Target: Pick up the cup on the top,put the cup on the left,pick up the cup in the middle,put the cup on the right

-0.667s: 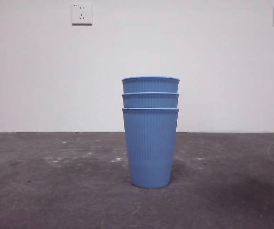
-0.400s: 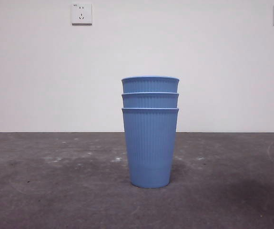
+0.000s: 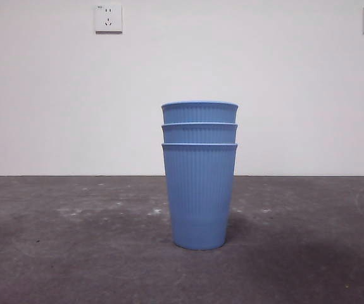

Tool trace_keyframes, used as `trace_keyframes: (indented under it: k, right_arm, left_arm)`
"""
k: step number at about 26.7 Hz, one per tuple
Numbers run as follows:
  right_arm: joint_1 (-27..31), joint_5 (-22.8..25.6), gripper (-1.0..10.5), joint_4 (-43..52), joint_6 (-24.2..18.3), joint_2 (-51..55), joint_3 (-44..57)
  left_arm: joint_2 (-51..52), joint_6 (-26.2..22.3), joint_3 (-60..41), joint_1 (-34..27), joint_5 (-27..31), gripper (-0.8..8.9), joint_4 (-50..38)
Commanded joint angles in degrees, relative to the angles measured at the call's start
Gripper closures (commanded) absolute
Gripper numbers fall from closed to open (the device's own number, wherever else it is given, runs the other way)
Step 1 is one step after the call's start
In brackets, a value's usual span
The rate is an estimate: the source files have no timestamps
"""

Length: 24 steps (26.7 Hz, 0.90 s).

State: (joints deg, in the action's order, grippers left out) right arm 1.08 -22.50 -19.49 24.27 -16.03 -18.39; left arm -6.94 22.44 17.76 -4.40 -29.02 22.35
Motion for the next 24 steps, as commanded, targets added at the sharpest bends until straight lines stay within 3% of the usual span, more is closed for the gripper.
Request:
trace_keyframes:
  k: [1,6,13,18,21,24]
  right_arm:
    - [-0.15,-2.29,9.6,-5.03,-5.31,-4.98,-6.45]
    - [-0.79,-7.43,9.6,-17.97,-15.08,-14.38,-19.17]
    - [-5.07,-7.61,9.6,-36.87,-28.96,-25.40,-36.04]
    - [-8.33,-7.58,9.6,-45.31,-33.35,-29.92,-43.93]
    - [-11.58,-7.54,9.6,-48.76,-34.32,-30.95,-46.51]
    - [-13.75,-7.54,9.5,-49.27,-34.27,-30.95,-46.51]
  left_arm:
    - [-3.52,-0.74,3.15,-0.13,-3.48,8.21,0.70]
    - [-11.89,-6.40,10.56,-0.11,-10.51,8.21,5.09]
    - [-22.47,-16.33,20.63,0.52,-18.95,8.22,14.47]
    - [-27.50,-22.62,27.15,3.02,-21.22,8.22,23.58]
    - [-29.51,-27.93,31.45,5.90,-21.03,8.22,31.91]
    - [-29.66,-30.01,32.37,7.93,-20.57,8.22,34.36]
